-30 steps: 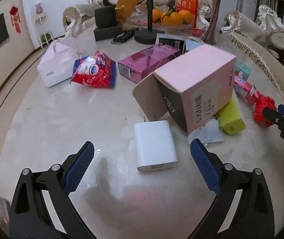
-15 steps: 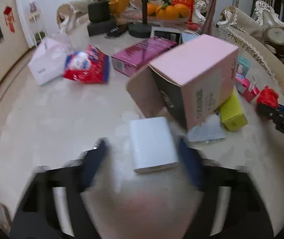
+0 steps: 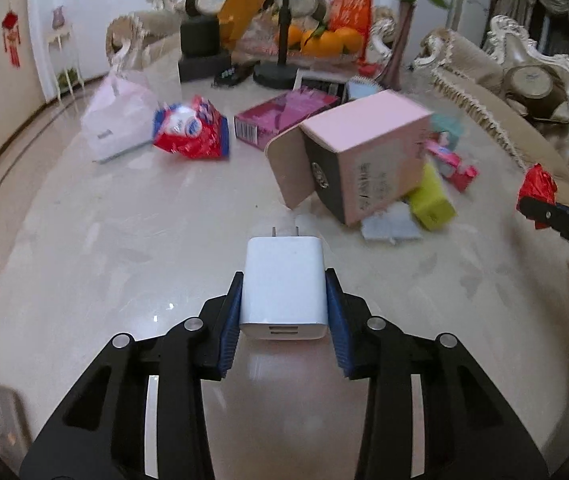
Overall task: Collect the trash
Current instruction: 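Grasp the red plastic bag with right tool while left tool grasps white charger, then lower the charger and red bag over the wastebasket and open both tools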
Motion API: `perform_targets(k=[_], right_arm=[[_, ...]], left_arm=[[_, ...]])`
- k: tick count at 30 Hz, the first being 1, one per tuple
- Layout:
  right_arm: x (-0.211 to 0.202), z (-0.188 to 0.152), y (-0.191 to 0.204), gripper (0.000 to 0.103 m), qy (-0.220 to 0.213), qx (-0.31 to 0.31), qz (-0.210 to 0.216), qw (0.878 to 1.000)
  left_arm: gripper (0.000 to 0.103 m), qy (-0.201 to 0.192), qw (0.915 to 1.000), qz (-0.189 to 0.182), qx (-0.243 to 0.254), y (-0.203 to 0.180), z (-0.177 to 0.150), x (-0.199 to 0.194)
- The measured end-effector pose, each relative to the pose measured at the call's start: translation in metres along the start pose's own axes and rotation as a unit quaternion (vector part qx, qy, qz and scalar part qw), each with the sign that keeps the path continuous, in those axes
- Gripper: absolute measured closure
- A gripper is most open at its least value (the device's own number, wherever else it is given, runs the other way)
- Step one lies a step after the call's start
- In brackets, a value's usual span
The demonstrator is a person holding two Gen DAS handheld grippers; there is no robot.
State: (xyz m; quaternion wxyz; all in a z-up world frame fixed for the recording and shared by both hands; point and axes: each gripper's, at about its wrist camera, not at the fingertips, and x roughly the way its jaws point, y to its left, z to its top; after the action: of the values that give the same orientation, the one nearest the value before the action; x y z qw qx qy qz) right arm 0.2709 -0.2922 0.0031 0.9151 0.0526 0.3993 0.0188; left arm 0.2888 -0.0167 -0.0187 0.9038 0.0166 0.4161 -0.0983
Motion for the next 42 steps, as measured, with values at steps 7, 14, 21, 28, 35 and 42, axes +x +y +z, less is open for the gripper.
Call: perform_targets(k=[7, 14, 21, 28, 35, 42], right_arm=[[-0.083, -0.062, 0.020, 0.066, -0.032, -0.023, 0.075, 0.996], [-0.155, -0.154, 0.060, 0.066, -0.009, -0.072, 0.152, 0.986], [-0.145, -0.228, 0.069, 0.066, 0.086, -0.071, 0.166, 0.980], [-0.072, -0.273, 0.081, 0.066, 0.191, -0.097, 0.126, 0.969], [-0.051, -0.286, 0.093, 0.065, 0.202, -0.120, 0.107, 0.966], [-0.051, -0.293, 0.080, 0.032, 0.208, -0.103, 0.094, 0.968]], left_arm=[[0.064, -0.044, 0.9972, -0.057, 0.017, -0.010, -0.052, -0.090], [0.064, -0.027, 0.9903, -0.120, 0.065, -0.045, -0.144, -0.160], [0.064, 0.073, 0.9850, -0.139, 0.073, -0.065, -0.240, -0.149], [0.064, 0.187, 0.9688, -0.144, 0.075, -0.073, -0.283, -0.075], [0.064, 0.213, 0.9647, -0.140, 0.068, -0.074, -0.289, -0.047], [0.011, 0.190, 0.9756, -0.102, 0.039, -0.060, -0.286, -0.043]])
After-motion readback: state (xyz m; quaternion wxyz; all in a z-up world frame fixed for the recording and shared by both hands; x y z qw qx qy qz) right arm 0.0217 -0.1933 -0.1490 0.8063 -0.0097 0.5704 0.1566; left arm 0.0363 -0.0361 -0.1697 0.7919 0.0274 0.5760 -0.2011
